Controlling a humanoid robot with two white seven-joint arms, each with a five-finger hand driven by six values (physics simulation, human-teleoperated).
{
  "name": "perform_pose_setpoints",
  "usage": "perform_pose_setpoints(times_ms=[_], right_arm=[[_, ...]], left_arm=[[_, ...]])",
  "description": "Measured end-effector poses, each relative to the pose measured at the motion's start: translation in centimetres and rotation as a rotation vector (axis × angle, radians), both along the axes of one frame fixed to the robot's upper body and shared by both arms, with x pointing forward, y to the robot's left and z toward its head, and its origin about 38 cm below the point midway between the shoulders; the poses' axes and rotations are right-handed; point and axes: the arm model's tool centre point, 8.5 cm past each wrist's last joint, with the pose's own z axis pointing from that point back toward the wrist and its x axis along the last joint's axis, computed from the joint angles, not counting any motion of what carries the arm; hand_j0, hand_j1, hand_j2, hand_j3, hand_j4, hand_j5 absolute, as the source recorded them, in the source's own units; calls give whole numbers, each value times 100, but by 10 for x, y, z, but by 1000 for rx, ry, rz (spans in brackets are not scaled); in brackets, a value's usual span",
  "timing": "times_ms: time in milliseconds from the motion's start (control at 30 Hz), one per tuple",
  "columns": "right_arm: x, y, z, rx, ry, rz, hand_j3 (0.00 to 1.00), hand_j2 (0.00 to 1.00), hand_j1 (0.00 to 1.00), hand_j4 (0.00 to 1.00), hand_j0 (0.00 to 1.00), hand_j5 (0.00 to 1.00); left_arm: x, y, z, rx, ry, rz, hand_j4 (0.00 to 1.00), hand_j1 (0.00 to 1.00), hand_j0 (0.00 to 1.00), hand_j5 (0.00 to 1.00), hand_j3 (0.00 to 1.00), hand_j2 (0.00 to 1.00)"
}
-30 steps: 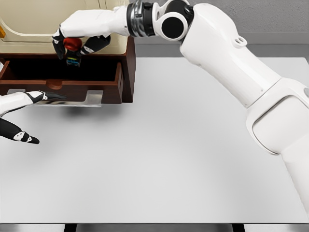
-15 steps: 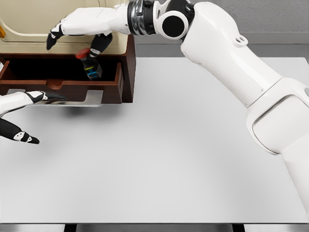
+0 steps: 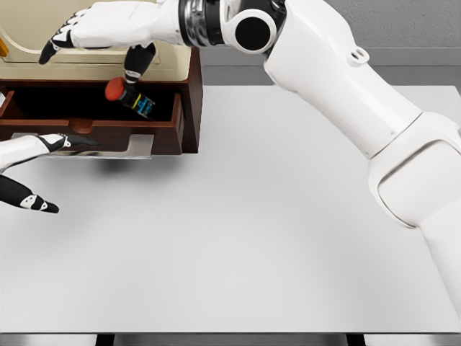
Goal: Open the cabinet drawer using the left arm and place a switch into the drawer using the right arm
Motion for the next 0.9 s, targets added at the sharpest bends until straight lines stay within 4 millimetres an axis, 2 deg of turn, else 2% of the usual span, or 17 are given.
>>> perform_pose_setpoints(times_ms=[267, 367, 433, 500, 600, 700, 733, 800, 900], right_arm=[[-3, 2, 1, 4, -4, 10, 100, 100, 100, 100, 100, 100], [-19, 10, 1, 6, -17, 65, 100, 100, 100, 100, 100, 100], [-31, 0, 6, 14, -49, 101, 100, 100, 100, 100, 100, 100], [-43, -36, 21, 11, -123, 119, 100, 100, 100, 100, 100, 100], [-60, -125, 31, -19, -171, 82, 100, 100, 100, 100, 100, 100], [-65, -216, 29, -54, -150, -54, 100, 100, 100, 100, 100, 100], [-66, -239, 17, -66, -118, -97, 100, 100, 100, 100, 100, 100], [-70, -267, 8, -88, -90, -150, 100, 100, 100, 100, 100, 100], [-74, -283, -7, -119, -52, -177, 100, 100, 100, 100, 100, 100]], left_arm=[[0, -1, -1, -3, 1, -3, 100, 100, 100, 100, 100, 100], [0, -2, -1, -4, 1, -4, 100, 100, 100, 100, 100, 100], [0, -2, 0, -4, -4, -6, 100, 100, 100, 100, 100, 100], [1, -3, 2, -4, -10, -10, 100, 100, 100, 100, 100, 100], [0, -8, 9, -2, -27, -30, 100, 100, 100, 100, 100, 100], [-1, -17, 19, 3, -48, -71, 100, 100, 100, 100, 100, 100], [0, -21, 22, 0, -57, -86, 100, 100, 100, 100, 100, 100], [1, -29, 26, -10, -70, -115, 100, 100, 100, 100, 100, 100], [4, -39, 32, -26, -94, -146, 100, 100, 100, 100, 100, 100]])
